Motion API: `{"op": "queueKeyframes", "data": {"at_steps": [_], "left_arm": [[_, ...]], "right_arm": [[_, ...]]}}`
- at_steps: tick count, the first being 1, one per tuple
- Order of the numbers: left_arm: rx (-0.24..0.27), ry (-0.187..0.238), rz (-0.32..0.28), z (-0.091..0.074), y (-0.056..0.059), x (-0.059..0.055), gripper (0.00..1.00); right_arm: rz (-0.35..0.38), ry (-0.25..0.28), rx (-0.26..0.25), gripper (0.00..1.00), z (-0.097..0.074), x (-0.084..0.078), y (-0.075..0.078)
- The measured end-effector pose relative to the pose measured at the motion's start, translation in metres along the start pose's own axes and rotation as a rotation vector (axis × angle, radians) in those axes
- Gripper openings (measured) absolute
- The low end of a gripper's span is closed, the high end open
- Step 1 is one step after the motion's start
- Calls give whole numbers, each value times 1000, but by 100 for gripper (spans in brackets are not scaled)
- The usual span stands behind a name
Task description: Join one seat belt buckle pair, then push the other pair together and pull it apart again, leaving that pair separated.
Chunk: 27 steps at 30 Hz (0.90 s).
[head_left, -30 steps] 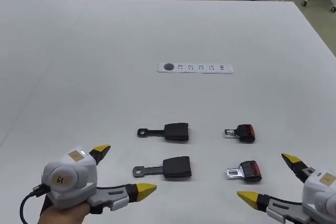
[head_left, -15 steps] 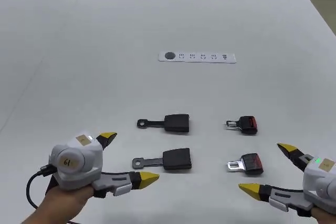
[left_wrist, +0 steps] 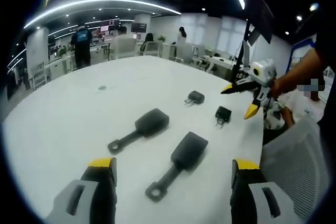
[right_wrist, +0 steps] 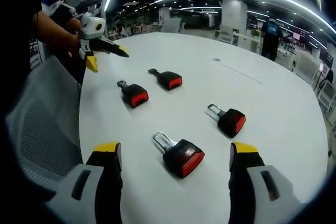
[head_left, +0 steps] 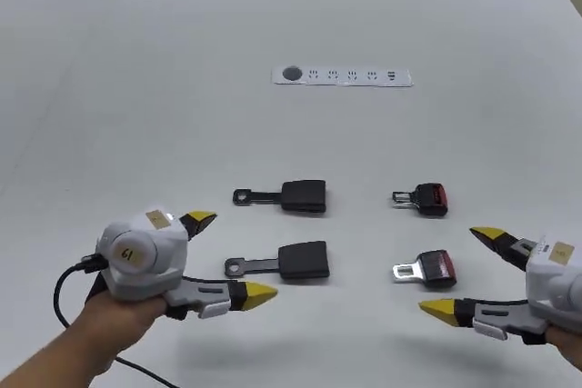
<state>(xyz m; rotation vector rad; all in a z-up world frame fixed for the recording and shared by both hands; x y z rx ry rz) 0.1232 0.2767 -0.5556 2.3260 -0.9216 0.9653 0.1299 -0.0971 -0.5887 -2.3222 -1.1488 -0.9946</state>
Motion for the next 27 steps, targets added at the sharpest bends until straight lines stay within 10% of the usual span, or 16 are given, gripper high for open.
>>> {"op": "queueKeyframes", "data": {"at_steps": [27], "left_arm": [[-176,-156,204,71,-12,-1,77]], "right_arm": [[-114,-133,235,71,26,2,26]]}}
Point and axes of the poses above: the centre of the closed fingertips' face, and the gripper's own axes: z roughly forward along the fingers, y roughly to its right, x roughly out of its top, the point moved 9 cm from there along -z, roughly backward along the fingers, and after that the axes turned 6 degrees about -y, right-handed, at the moved point
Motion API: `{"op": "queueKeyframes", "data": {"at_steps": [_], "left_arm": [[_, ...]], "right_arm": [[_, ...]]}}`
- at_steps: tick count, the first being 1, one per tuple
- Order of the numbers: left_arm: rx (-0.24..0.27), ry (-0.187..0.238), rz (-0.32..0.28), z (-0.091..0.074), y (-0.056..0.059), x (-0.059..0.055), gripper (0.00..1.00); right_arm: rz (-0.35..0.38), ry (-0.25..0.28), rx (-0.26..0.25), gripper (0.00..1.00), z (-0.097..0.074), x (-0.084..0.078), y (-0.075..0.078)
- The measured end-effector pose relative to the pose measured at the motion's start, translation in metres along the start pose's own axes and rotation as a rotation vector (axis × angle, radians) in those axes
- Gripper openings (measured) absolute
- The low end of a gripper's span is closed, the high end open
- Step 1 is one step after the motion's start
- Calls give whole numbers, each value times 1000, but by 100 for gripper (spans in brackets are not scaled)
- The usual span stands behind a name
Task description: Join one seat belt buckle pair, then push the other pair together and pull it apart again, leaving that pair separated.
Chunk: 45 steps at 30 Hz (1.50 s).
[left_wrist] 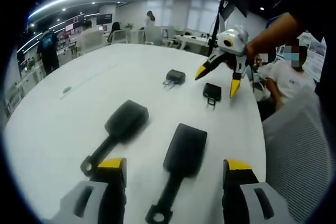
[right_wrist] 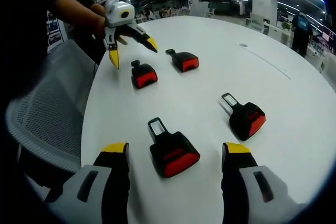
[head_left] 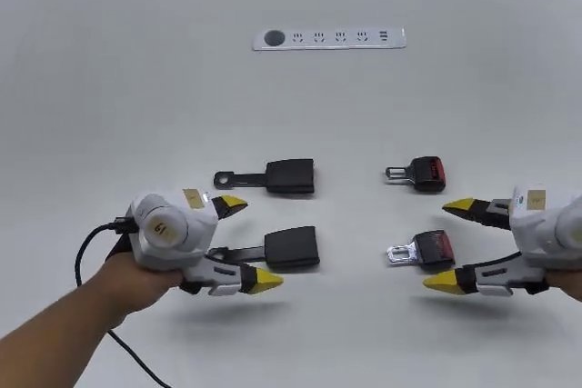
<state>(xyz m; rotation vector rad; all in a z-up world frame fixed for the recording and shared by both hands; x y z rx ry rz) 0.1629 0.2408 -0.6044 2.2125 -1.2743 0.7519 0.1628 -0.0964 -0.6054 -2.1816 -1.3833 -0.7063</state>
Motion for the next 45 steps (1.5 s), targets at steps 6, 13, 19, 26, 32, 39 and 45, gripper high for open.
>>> {"op": "queueKeyframes", "data": {"at_steps": [6,13,19,26,32,39,45], "left_arm": [[-46,-34,47,13,2,4,67],[-95,-96,118,23,3,6,53],[-131,-107,181,24,4,9,41],[-170,-122,267,25,-4,6,34],[-202,-149,345,25,-7,7,32],[-213,-177,352,26,-10,6,32],[-205,-179,332,25,-10,6,32]], "right_arm": [[-49,-49,51,62,6,-5,4],[-116,-92,93,52,9,-6,7],[-148,-112,114,46,13,-4,8],[-183,-136,114,36,16,-7,9],[-139,-134,81,36,18,-7,8],[-133,-147,83,35,20,-4,6],[-112,-145,67,35,20,1,2]]}}
Point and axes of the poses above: the centre of the closed fingertips' face, and the gripper's own axes: z roughly forward along the fingers, y roughly to its right, x roughly out of its top, the point moved 9 cm from there along -z, roughly backward along the fingers, and after that the axes turned 6 degrees about -y, right-handed, at the moved point
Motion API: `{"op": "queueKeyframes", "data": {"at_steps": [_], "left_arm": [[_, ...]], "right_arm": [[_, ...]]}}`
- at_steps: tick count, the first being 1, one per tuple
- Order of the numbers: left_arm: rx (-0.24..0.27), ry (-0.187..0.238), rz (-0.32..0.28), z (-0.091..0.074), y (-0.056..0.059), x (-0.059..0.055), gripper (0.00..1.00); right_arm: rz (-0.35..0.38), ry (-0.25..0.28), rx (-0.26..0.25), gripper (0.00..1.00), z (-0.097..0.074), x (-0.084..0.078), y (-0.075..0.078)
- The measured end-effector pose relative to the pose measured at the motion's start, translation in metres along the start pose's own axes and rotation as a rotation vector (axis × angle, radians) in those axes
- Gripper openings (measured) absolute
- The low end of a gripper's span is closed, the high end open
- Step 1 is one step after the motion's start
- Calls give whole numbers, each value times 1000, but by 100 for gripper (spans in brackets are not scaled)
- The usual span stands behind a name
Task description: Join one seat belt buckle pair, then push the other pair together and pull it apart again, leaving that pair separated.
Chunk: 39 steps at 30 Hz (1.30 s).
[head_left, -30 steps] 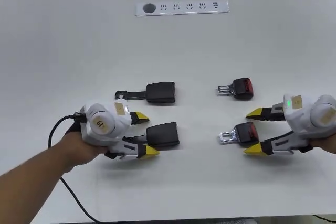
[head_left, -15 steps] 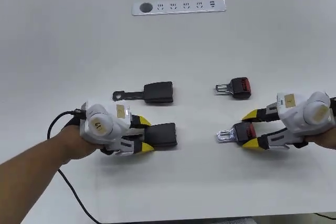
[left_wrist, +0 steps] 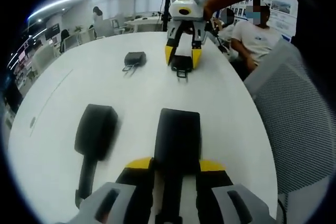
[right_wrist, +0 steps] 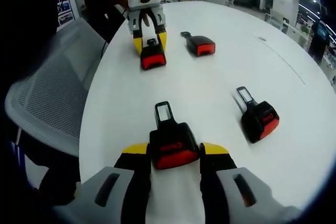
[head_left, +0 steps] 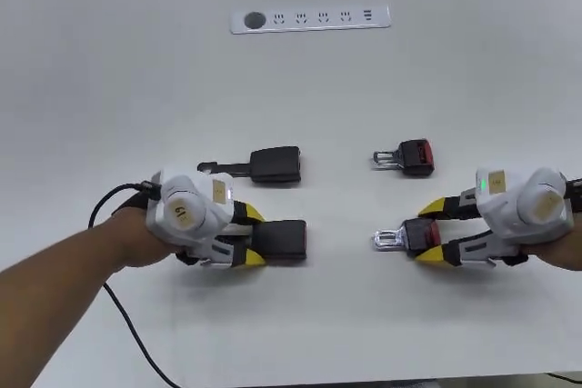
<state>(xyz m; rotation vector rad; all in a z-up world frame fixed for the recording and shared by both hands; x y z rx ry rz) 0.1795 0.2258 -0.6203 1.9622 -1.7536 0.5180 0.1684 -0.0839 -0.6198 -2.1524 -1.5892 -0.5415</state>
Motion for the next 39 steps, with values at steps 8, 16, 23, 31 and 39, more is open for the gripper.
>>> {"op": "queueKeyframes", "data": {"at_steps": [8,16,23,31,39], "left_arm": [[22,1,-24,1,2,1,31],[21,-10,-28,3,4,5,31],[27,-6,-42,4,5,5,31],[22,-19,-38,3,5,6,31],[19,-27,-49,2,6,5,31]], "right_arm": [[-17,14,4,35,7,14,-5],[-12,37,1,35,20,24,-6],[-2,60,-4,35,28,32,-7],[1,112,-1,35,46,55,-15],[-10,132,6,35,59,68,-21]]}}
Point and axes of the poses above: the centre of the closed fingertips' face, and the gripper's own axes: z roughly forward along the fingers, y roughly to its right, x roughly out of its top, the point moved 9 cm from there along -z, roughly backward along the fingers, and after that the axes turned 6 degrees about -y, right-handed, at the moved point
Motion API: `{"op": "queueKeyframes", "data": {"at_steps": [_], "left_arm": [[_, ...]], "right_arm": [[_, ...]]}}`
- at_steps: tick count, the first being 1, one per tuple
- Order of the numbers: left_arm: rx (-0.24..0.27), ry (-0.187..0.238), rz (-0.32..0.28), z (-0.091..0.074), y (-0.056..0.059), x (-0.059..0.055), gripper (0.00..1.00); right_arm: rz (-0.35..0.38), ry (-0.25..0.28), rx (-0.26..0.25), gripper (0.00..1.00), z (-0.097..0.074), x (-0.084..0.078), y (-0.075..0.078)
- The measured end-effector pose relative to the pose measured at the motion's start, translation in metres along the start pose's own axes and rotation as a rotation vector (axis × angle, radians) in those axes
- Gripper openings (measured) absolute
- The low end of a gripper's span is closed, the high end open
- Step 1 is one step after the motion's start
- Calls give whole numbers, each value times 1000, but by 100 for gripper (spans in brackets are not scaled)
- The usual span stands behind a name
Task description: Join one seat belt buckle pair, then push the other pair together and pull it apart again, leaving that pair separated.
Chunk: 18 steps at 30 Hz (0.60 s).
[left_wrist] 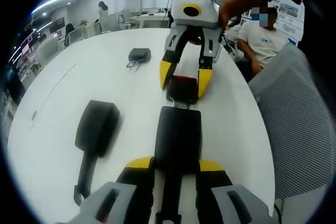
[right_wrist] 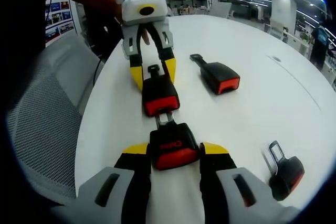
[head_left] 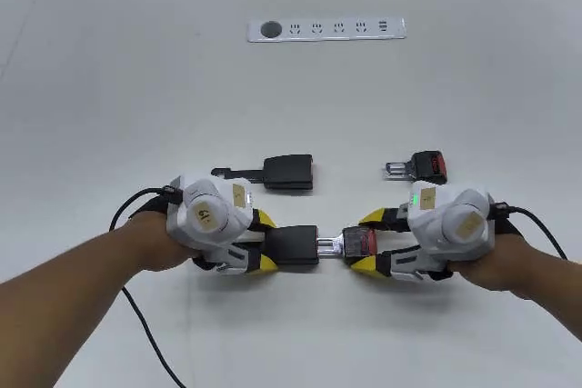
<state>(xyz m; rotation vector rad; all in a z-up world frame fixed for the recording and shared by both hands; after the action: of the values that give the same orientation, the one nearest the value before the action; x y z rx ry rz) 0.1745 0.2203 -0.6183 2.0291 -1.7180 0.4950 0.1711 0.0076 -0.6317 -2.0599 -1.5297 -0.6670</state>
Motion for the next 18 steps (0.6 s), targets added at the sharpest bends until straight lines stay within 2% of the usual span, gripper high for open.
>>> {"op": "queueKeyframes", "data": {"at_steps": [3,4,11,18], "left_arm": [[-2,0,-3,0,0,0,31],[0,-10,24,-1,0,0,31],[17,-25,0,2,0,2,30],[10,-42,13,3,-3,3,30]], "right_arm": [[-3,1,1,35,5,5,-3],[-10,-5,1,35,5,5,-3],[7,-9,0,34,4,4,-2],[12,-17,-3,34,9,11,-5]]}}
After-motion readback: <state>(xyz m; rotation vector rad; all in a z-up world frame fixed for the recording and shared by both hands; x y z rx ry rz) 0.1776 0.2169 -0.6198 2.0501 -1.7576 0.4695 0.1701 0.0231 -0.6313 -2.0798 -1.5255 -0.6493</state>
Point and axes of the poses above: the centre of the closed fingertips' face, and the gripper's own axes: z roughly forward along the fingers, y roughly to its right, x roughly out of its top, the point moved 9 cm from there along -z, roughly backward along the fingers, and after that the axes turned 6 degrees about -y, right-handed, at the moved point
